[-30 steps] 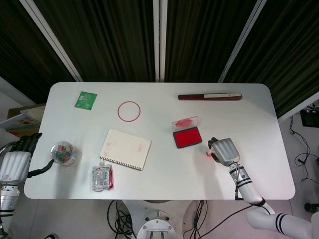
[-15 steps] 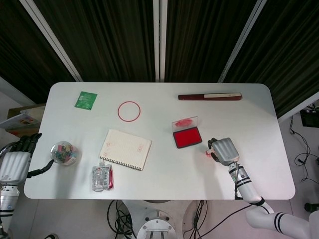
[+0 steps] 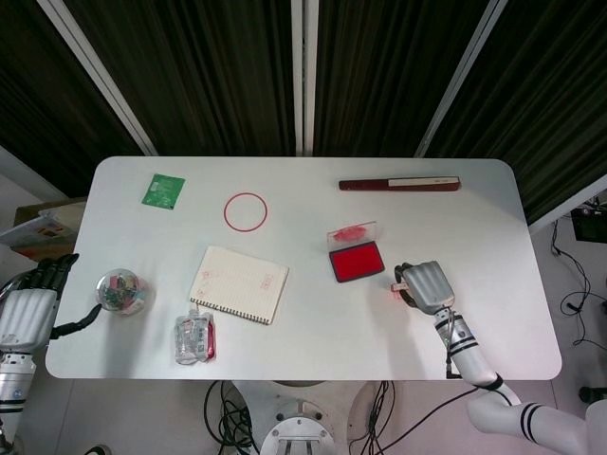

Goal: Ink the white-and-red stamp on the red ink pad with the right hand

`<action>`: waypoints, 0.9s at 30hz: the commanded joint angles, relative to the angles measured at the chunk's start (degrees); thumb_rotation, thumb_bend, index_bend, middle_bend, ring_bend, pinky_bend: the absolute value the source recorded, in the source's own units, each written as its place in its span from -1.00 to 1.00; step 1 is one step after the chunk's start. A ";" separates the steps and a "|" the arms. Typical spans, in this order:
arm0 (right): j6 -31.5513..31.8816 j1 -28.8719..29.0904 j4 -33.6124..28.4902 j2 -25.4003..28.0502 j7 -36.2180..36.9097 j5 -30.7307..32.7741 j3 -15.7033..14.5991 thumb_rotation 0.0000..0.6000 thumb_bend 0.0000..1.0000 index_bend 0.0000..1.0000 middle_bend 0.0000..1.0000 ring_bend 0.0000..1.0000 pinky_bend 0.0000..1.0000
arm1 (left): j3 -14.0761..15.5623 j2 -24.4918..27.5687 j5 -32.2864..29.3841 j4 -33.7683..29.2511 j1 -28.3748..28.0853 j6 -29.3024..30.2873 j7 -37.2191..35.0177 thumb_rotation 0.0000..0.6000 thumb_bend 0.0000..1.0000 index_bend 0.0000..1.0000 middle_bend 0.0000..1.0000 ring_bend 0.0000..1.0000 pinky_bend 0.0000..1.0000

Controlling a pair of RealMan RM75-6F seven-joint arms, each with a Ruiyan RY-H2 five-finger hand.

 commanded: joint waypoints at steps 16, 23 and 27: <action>-17.97 13.81 -7.83 7.18 -2.64 11.18 8.48 1.00 -0.42 0.20 0.08 0.70 0.85 | -0.16 0.00 -0.22 0.26 -0.18 -0.37 -0.77 -0.39 -0.61 -0.88 -0.77 -0.74 -0.60; -18.56 17.05 -5.09 2.88 -7.31 15.87 8.29 1.00 -0.42 0.20 0.08 0.70 0.85 | -0.30 0.29 -0.55 0.90 -0.21 -0.59 -1.52 -0.39 -0.61 -0.88 -0.78 -0.74 -0.60; -18.49 17.87 -3.92 1.64 -8.69 17.73 7.75 1.00 -0.42 0.20 0.08 0.70 0.85 | -0.38 0.61 -0.65 1.01 0.04 -0.21 -2.01 -0.40 -0.61 -0.88 -0.77 -0.74 -0.60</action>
